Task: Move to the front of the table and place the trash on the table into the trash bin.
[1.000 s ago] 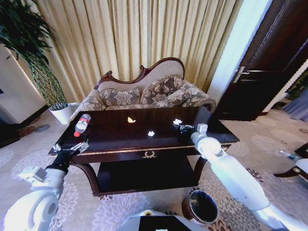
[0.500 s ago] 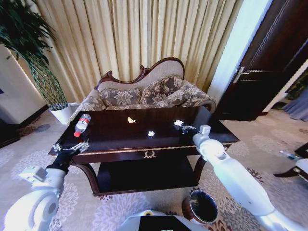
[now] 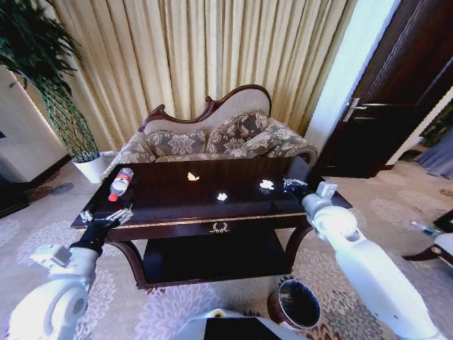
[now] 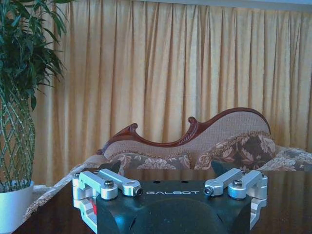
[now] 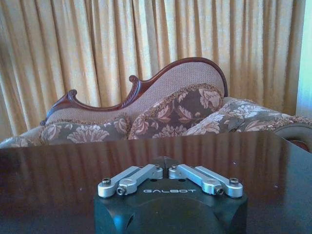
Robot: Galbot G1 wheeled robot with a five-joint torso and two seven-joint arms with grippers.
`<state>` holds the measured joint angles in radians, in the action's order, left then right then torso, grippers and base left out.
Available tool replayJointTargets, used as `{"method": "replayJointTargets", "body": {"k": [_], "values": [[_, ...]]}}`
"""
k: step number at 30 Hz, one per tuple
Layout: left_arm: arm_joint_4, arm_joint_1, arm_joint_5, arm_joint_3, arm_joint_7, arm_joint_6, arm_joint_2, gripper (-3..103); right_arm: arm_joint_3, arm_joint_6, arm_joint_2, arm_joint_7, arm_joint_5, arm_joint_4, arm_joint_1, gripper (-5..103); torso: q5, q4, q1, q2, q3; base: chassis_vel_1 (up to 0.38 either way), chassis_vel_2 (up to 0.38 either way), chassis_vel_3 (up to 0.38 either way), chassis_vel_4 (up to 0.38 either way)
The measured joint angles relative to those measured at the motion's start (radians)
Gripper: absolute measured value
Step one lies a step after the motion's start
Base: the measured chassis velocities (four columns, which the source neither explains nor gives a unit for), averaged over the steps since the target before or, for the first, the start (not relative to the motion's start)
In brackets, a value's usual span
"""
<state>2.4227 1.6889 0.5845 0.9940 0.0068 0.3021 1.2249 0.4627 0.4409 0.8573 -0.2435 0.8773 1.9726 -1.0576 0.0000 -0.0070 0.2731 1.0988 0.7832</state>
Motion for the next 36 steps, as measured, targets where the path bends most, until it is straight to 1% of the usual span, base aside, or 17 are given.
{"method": "replayJointTargets", "body": {"k": [1, 4, 5, 7, 8, 10, 11, 14, 15, 17, 18, 20, 21, 24, 25, 27, 36], "values": [[0.000, 0.000, 0.000, 0.000, 0.000, 0.000, 0.000, 100, 0.000, 0.000, 0.000, 0.000, 0.000, 0.000, 0.000, -1, 0.0000, 0.0000, 0.000, 0.000, 0.000, 0.000, 0.000, 0.000, 0.000], [0.000, 0.001, 0.000, 0.000, 0.000, 0.000, -0.001, 100, -0.034, 0.006, -0.002, 0.007, -0.015, -0.018, 0.017, 15, 0.0000, 0.0001, 0.000, 0.000, 0.000, 0.000, 0.000, 0.000, 0.000], [0.000, 0.001, 0.000, 0.000, 0.000, 0.000, -0.001, 100, -0.034, 0.006, -0.002, 0.007, -0.015, -0.018, 0.017, 15, 0.0000, 0.0001, 0.000, 0.000, 0.000, 0.000, 0.000, 0.000, 0.000], [0.000, 0.000, -0.001, 0.000, 0.000, 0.001, -0.001, 100, -0.067, 0.011, -0.003, 0.008, -0.020, -0.037, 0.034, 25, 0.0001, 0.0001, 0.000, 0.000, 0.000, 0.000, 0.000, 0.000, 0.000], [0.000, 0.000, -0.001, 0.000, 0.000, 0.001, -0.001, 100, -0.067, 0.011, -0.003, 0.008, -0.020, -0.037, 0.034, 25, 0.0001, 0.0001, 0.000, 0.000, 0.000, 0.000, 0.000, 0.000, 0.000], [0.000, 0.000, -0.001, -0.001, 0.000, 0.001, -0.002, 100, -0.094, 0.015, -0.001, 0.008, -0.024, -0.059, 0.054, 37, 0.0000, 0.0001, 0.000, 0.000, 0.000, 0.000, 0.000, 0.000, 0.000], [0.000, 0.000, -0.001, -0.001, 0.000, 0.001, -0.002, 100, -0.094, 0.015, -0.001, 0.008, -0.024, -0.059, 0.054, 37, 0.0000, 0.0001, 0.000, 0.000, 0.000, 0.000, 0.000, 0.000, 0.000], [-0.002, 0.002, -0.001, -0.001, 0.000, 0.001, -0.002, 100, -0.119, 0.017, 0.004, 0.007, -0.029, -0.091, 0.076, 52, 0.0000, 0.0001, 0.000, 0.000, 0.000, 0.000, 0.000, 0.000, 0.000], [-0.002, 0.002, -0.001, -0.001, 0.000, 0.001, -0.002, 100, -0.119, 0.017, 0.004, 0.007, -0.029, -0.091, 0.076, 52, 0.0000, 0.0001, 0.000, 0.000, 0.000, 0.000, 0.000, 0.000, 0.000], [-0.003, 0.002, -0.001, -0.001, 0.002, 0.001, -0.003, 100, -0.127, 0.017, 0.006, 0.006, -0.034, -0.107, 0.087, 63, 0.0001, 0.0000, 0.000, 0.000, 0.000, 0.000, 0.000, 0.000, 0.000], [-0.003, 0.002, -0.001, -0.001, 0.002, 0.001, -0.003, 100, -0.127, 0.017, 0.006, 0.006, -0.034, -0.107, 0.087, 63, 0.0001, 0.0000, 0.000, 0.000, 0.000, 0.000, 0.000, 0.000, 0.000], [-0.003, 0.002, -0.001, -0.001, 0.007, 0.001, -0.002, 100, -0.131, 0.017, 0.007, 0.006, -0.035, -0.112, 0.092, 74, 0.0000, 0.0000, 0.000, 0.000, 0.000, 0.000, 0.000, 0.000, 0.000], [-0.003, 0.002, -0.001, -0.001, 0.007, 0.001, -0.002, 100, -0.131, 0.017, 0.007, 0.006, -0.035, -0.112, 0.092, 74, 0.0000, 0.0000, 0.000, 0.000, 0.000, 0.000, 0.000, 0.000, 0.000], [-0.003, 0.004, -0.002, -0.002, 0.011, 0.001, -0.002, 100, -0.131, 0.017, 0.006, 0.005, -0.030, -0.111, 0.094, 90, 0.0000, 0.0000, 0.000, 0.000, 0.000, 0.000, 0.000, 0.000, 0.000], [-0.003, 0.004, -0.002, -0.002, 0.011, 0.001, -0.002, 100, -0.131, 0.017, 0.006, 0.005, -0.030, -0.111, 0.094, 90, 0.0000, 0.0000, 0.000, 0.000, 0.000, 0.000, 0.000, 0.000, 0.000], [-0.002, 0.006, -0.002, -0.001, 0.011, 0.001, -0.002, 100, -0.130, 0.017, 0.006, 0.004, -0.022, -0.107, 0.094, 99, 0.0000, 0.0000, 0.000, 0.000, 0.000, 0.000, 0.000, 0.000, 0.000], [-0.002, 0.007, -0.003, 0.001, 0.012, 0.001, -0.001, 100, -0.149, 0.017, 0.011, -0.002, -0.017, -0.105, 0.101, 100, 0.0000, 0.0000, 0.000, 0.000, 0.000, 0.000, 0.000, 0.000, 0.000]]}}
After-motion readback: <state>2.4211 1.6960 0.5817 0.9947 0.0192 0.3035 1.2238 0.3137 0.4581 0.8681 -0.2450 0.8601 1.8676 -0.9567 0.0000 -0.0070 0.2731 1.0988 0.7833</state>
